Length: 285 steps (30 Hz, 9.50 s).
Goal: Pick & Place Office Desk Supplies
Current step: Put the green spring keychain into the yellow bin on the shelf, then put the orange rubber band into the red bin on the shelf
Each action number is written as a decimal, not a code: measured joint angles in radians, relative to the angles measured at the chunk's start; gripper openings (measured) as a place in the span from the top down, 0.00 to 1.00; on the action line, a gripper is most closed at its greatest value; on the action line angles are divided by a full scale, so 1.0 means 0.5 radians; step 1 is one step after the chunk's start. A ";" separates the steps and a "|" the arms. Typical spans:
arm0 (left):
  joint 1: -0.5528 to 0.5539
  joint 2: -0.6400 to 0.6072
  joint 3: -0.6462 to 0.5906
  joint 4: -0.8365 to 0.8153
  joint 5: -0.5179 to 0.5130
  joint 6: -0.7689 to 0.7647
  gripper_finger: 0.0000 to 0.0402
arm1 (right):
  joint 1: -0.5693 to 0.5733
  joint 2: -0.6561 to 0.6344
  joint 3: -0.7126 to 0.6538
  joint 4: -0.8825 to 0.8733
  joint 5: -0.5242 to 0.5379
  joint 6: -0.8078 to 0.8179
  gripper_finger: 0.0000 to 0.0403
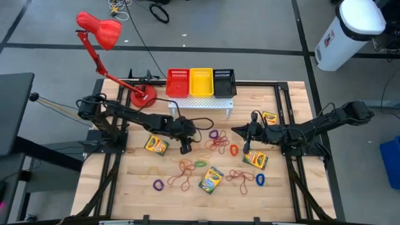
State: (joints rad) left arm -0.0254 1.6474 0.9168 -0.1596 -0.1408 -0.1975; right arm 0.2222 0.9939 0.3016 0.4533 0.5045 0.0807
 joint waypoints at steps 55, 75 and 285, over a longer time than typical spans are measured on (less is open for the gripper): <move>-0.161 -0.333 0.146 -0.244 -0.085 0.018 0.96 | 0.000 0.000 -0.001 0.030 -0.053 -0.014 0.99; 0.235 -0.379 0.943 -0.561 -0.081 0.430 0.96 | 0.000 0.000 -0.001 0.033 -0.054 -0.003 0.99; 1.071 -0.684 0.465 -0.426 -0.120 0.547 0.99 | -0.001 0.169 0.000 0.189 -0.143 0.032 0.99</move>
State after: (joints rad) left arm 0.5099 1.3055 1.1491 -0.3726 -0.2008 0.0761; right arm 0.2219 1.0786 0.3016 0.5476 0.4328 0.0967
